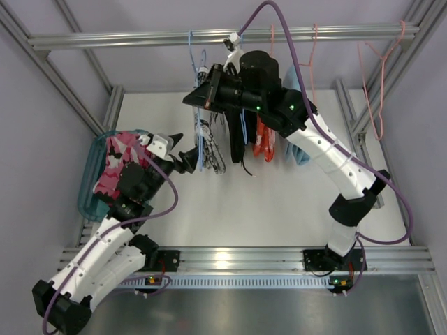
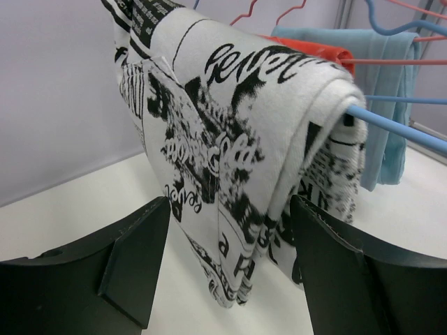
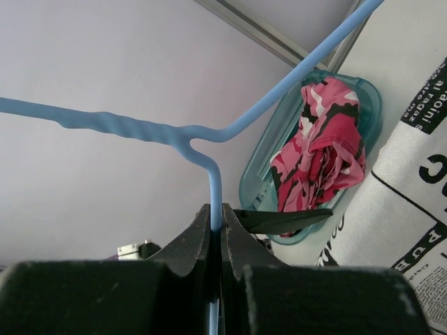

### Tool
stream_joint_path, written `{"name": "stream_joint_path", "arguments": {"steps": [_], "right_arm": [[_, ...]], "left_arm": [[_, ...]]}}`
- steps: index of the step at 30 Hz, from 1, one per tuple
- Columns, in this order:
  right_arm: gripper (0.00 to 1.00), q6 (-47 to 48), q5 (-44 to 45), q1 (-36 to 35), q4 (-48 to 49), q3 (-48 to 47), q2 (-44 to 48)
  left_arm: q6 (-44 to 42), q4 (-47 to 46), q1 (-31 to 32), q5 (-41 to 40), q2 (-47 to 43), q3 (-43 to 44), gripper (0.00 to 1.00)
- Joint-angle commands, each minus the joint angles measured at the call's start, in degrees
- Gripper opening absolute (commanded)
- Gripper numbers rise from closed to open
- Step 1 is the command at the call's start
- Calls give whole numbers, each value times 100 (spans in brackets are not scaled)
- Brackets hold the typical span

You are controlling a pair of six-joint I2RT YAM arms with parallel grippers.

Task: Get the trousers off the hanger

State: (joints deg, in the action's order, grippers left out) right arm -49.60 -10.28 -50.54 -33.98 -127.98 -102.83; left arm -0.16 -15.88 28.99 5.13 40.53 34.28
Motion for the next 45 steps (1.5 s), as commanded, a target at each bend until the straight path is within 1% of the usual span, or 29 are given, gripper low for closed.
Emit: {"name": "stream_joint_path", "arguments": {"steps": [1,6,13,16,17,21,23,25,27,30,31,33,38,39,41,42,44,45], "right_arm": [[0,188,-35,115,945,-429,325],[0,127,-140,115,998,-385,325],[0,74,-184,115,1016,-324,333],[0,21,-237,106,1033,-289,333],[0,4,-237,106,1042,-280,342],[0,-40,-281,106,1042,-201,386],[0,-67,-299,106,1042,-157,404],[0,-93,-308,106,1051,-139,412],[0,-146,-325,106,1051,-78,404],[0,-164,-334,80,1051,1,395],[0,-164,-325,89,1042,1,386],[0,-137,-316,89,1042,-60,369],[0,-128,-325,97,1060,-87,368],[0,-137,-343,97,1068,-52,386],[0,-137,-351,89,1068,-16,404],[0,-129,-343,89,1069,1,421],[0,-76,-343,89,1069,19,456],[0,-41,-334,89,1069,36,491]], "left_arm": [[-150,58,19,112,-300,-202,75],[-151,15,19,103,-82,-115,76],[-28,-327,10,261,227,8,77],[-10,-468,19,7,402,43,77],[-19,-495,10,-212,507,70,76],[-141,-662,10,-451,692,79,74],[-247,-828,10,-793,815,79,74],[-256,-995,10,-794,877,79,74],[-169,-1224,10,-672,947,87,75],[182,-1304,19,-539,1071,245,77],[357,-1330,19,-208,1088,289,78],[560,-1348,36,-100,1088,412,79],[553,-1339,71,-451,1141,632,80],[500,-1339,71,-651,1176,650,80],[342,-1339,71,-749,1220,676,78],[289,-1339,71,-837,1246,676,69],[157,-1321,71,-1004,1325,676,58],[114,-1260,63,-1161,1334,685,47]]}}
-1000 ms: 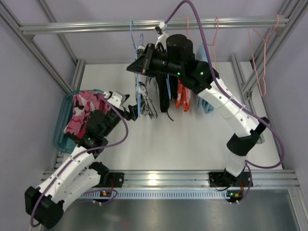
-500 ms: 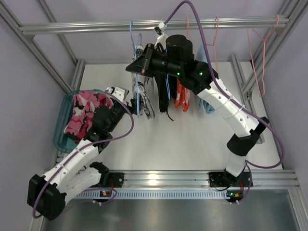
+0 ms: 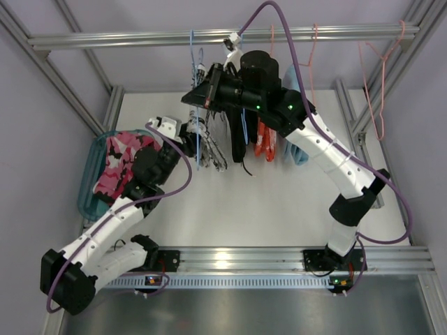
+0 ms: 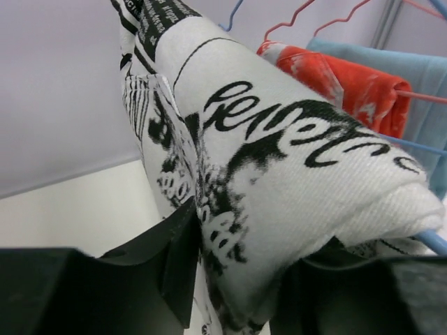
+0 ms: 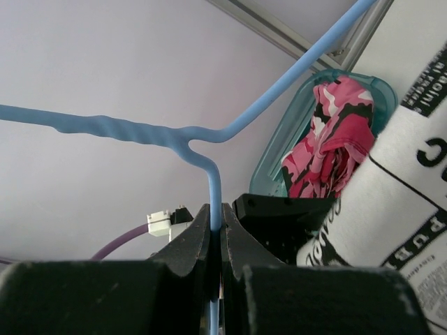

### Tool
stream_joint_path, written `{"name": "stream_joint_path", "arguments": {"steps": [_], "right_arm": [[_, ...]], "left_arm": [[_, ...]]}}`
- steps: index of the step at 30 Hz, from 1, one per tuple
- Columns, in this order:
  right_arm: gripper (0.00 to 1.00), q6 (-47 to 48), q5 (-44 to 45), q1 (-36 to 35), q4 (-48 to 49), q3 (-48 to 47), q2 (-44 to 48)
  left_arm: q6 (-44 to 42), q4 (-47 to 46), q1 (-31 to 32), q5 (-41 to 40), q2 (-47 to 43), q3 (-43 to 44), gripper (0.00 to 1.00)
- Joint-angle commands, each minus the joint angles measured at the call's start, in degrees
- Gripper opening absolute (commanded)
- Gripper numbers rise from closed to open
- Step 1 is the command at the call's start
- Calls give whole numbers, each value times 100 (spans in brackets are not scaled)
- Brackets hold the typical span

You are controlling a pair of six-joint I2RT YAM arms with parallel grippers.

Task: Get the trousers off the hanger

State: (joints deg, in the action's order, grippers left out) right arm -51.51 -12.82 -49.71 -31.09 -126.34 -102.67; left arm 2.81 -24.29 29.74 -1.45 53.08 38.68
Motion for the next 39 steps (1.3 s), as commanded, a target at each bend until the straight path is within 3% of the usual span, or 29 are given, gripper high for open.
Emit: {"name": "stream_joint_path", "arguments": {"steps": [1,3,4,9,19,20,23,29,33,37,39], "right_arm": [[0,176,-72,14,771,-127,494],[0,272,-37,23,780,-110,564],[0,290,-28,58,771,-110,582],[0,711,217,172,728,30,757],[0,1731,1580,480,270,751,1100],[0,1810,1650,515,244,778,1135],[0,2003,1887,603,235,909,1179],[0,2356,1564,612,314,1357,1293],[0,2286,967,612,376,1858,1381],[0,2250,501,603,516,2210,1504],[0,2303,290,603,543,2333,1539]], "left_arm": [[-228,-383,-3,-549,97,254,40],[-411,-304,-12,-575,97,237,29],[-447,-287,-12,-584,80,228,18],[-483,-147,-12,-532,-61,237,0],[-544,539,-12,119,-482,720,0],[-623,548,-12,615,-578,703,0],[-922,662,-12,1023,-754,694,0],[-414,988,-3,1156,-782,1212,0],[376,1285,-3,657,-554,1993,0],[545,1647,-12,-537,-115,3021,0],[397,1638,-12,-733,0,3529,0]]}}
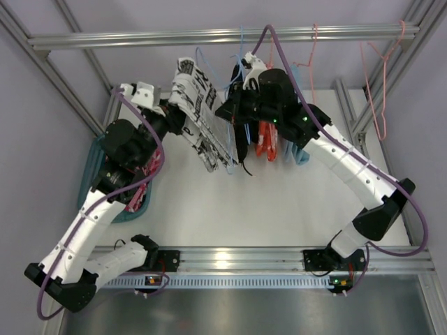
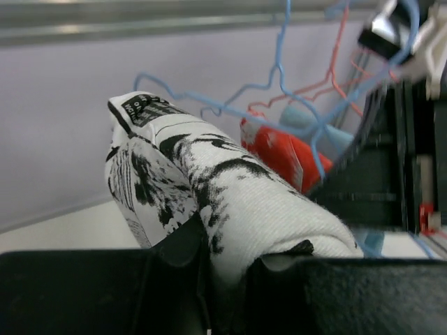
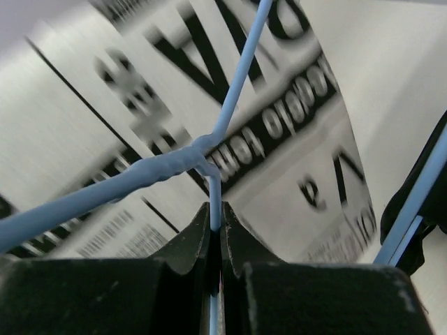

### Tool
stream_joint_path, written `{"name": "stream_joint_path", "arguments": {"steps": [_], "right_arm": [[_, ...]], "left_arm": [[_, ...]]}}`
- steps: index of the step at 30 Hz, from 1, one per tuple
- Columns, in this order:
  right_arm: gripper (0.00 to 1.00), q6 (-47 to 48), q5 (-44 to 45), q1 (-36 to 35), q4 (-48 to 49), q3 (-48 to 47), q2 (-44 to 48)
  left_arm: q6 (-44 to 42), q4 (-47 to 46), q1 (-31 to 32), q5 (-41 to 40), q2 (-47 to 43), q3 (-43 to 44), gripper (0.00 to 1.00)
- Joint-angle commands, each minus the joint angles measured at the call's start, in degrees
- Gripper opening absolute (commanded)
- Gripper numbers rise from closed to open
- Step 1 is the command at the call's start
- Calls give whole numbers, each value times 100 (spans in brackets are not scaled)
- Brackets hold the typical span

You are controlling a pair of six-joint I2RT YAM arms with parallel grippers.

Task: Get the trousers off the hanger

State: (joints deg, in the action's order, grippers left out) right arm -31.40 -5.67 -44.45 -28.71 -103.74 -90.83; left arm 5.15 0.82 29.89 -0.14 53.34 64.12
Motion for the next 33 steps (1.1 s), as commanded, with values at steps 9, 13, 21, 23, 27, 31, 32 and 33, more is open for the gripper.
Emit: {"name": "stream_joint_path", "arguments": {"steps": [9,13,21,23,27,31,32,33], "right_arm": [[0,441,-751,76,392,574,557],[0,573,-927,50,428,601,584],[0,986,-1375,-3,428,768,803],[0,1065,-1489,-3,393,794,891],[0,1294,-1612,-11,305,891,1049],[0,1487,-1586,-11,147,970,1198],[0,1540,-1595,-11,103,987,1225],[0,1558,-1586,-11,76,1014,1243]], "left_arm": [[259,-829,-36,-1128,133,2121,0],[180,-671,-132,-1251,54,2412,0],[232,127,-1405,-1251,-1086,1781,0],[119,260,-1915,-1330,-1404,1483,0],[-242,655,-2758,-1541,-2397,1016,0],[-969,1025,-3206,-1883,-3250,454,0],[-1111,1052,-3243,-1971,-3608,200,0],[-1225,1200,-3244,-2050,-3751,154,0]]}}
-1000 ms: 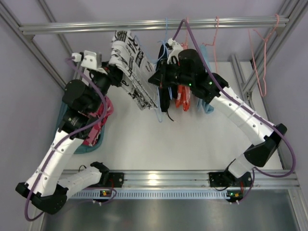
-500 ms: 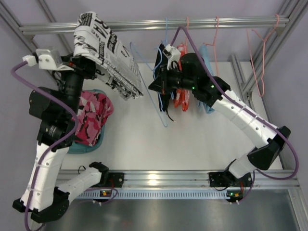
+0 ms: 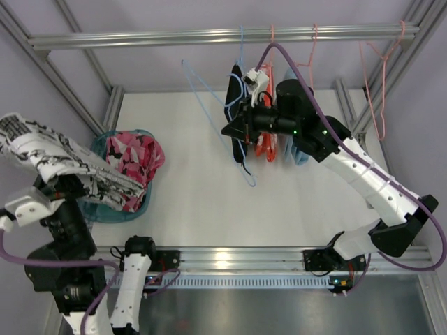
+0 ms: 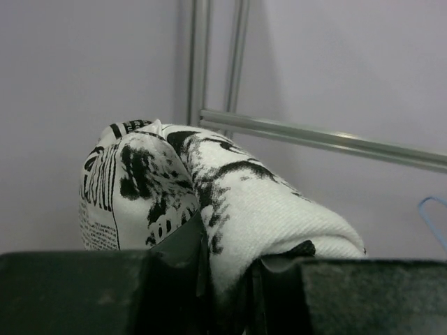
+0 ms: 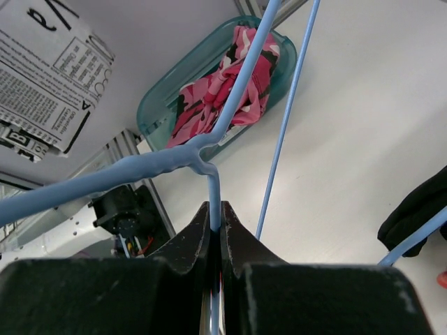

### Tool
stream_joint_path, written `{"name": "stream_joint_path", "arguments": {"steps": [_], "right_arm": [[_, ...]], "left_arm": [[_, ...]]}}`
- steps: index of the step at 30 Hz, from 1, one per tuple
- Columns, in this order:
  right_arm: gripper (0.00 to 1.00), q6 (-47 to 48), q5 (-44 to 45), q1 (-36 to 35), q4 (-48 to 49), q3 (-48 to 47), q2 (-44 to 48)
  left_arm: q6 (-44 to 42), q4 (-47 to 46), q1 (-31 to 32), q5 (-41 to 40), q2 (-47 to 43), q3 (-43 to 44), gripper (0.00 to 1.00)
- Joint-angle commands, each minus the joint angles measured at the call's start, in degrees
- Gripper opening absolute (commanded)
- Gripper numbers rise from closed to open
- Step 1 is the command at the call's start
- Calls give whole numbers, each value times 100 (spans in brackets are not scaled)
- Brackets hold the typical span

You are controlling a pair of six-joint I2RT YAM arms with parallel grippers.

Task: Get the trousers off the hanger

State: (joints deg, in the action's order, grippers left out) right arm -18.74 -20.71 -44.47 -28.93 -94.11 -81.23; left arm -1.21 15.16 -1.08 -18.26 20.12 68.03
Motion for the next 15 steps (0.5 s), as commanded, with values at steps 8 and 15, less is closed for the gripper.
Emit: {"name": "stream_joint_path", "arguments": {"steps": [8,15], "right_arm": [[0,591,-74,-27,-16,217,503],[0,793,-82,-27,-157,314,652]], "left_arm": [[-2101,725,-155,-643,-1492,-993,0],[-2682,752,-112,-837,-1748,-1985,0]]}}
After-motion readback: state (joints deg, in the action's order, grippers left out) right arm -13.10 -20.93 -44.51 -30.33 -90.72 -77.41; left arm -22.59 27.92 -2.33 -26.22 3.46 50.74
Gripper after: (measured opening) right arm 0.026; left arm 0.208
